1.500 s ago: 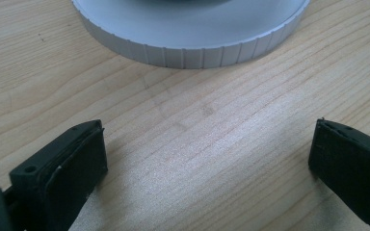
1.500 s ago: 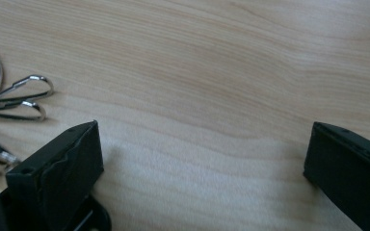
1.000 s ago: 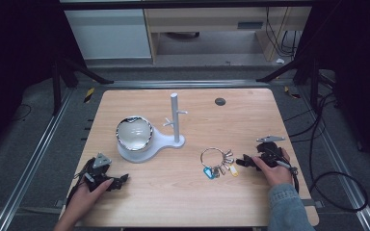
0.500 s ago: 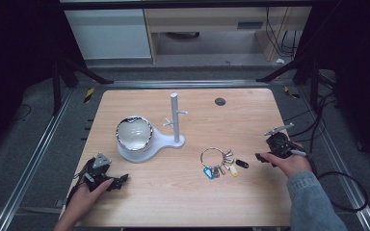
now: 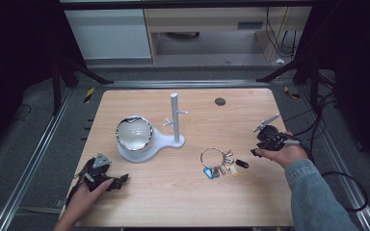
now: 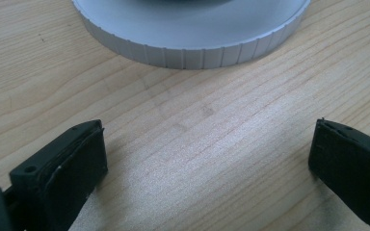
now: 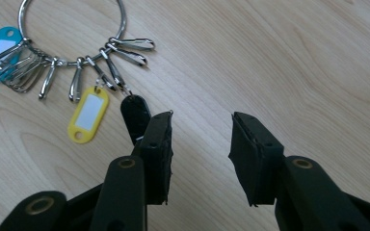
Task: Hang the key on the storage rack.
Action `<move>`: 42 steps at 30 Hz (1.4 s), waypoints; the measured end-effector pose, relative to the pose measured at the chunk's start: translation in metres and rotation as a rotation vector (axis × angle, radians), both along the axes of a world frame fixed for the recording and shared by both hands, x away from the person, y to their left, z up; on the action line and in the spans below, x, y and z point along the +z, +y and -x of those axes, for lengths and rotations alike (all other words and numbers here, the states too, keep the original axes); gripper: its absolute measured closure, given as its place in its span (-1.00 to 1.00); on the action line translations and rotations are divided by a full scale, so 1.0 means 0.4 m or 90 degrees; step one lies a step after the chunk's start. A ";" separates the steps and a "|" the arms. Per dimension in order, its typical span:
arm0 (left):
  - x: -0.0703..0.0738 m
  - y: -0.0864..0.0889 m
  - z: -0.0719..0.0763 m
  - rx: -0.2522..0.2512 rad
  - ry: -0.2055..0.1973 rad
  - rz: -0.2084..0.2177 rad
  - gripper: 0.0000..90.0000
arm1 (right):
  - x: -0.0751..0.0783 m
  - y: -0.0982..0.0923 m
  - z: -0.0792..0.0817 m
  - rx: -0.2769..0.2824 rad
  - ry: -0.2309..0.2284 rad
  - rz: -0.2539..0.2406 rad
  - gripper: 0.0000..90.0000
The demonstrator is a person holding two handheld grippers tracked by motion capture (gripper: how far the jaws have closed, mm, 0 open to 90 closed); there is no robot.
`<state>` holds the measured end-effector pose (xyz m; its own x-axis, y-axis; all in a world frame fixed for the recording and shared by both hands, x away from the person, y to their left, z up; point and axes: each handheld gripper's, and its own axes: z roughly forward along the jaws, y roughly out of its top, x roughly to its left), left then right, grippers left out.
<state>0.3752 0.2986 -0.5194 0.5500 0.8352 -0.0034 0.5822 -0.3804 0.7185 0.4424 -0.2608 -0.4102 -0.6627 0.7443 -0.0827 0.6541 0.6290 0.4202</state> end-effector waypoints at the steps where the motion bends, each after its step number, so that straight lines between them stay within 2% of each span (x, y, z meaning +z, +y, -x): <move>1: 0.000 0.000 0.000 0.000 0.000 0.000 -1.00 | 0.000 0.004 -0.001 0.006 0.002 0.000 0.40; 13: 0.000 0.000 0.000 0.000 0.000 0.000 -1.00 | -0.021 0.075 -0.032 0.078 0.024 0.017 0.70; 17: 0.000 0.000 0.000 0.000 0.000 0.000 -1.00 | -0.037 0.107 -0.045 0.100 0.038 0.032 0.69; 24: 0.000 0.000 0.000 0.000 0.000 0.000 -1.00 | -0.072 0.163 -0.078 0.144 0.061 0.080 0.65; 31: 0.000 0.000 0.000 0.000 0.000 0.000 -1.00 | -0.095 0.202 -0.101 0.172 0.079 0.118 0.64; 35: 0.000 0.000 0.000 0.000 0.000 0.000 -1.00 | -0.105 0.212 -0.106 0.185 0.088 0.135 0.64; 42: 0.000 0.000 0.000 0.000 0.000 0.000 -1.00 | -0.111 0.220 -0.106 0.195 0.102 0.145 0.71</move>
<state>0.3752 0.2986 -0.5194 0.5497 0.8353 -0.0034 0.5823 -0.3803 0.7186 0.4849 -0.1728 -0.4546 -0.8683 0.4857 -0.1006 0.4684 0.8697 0.1556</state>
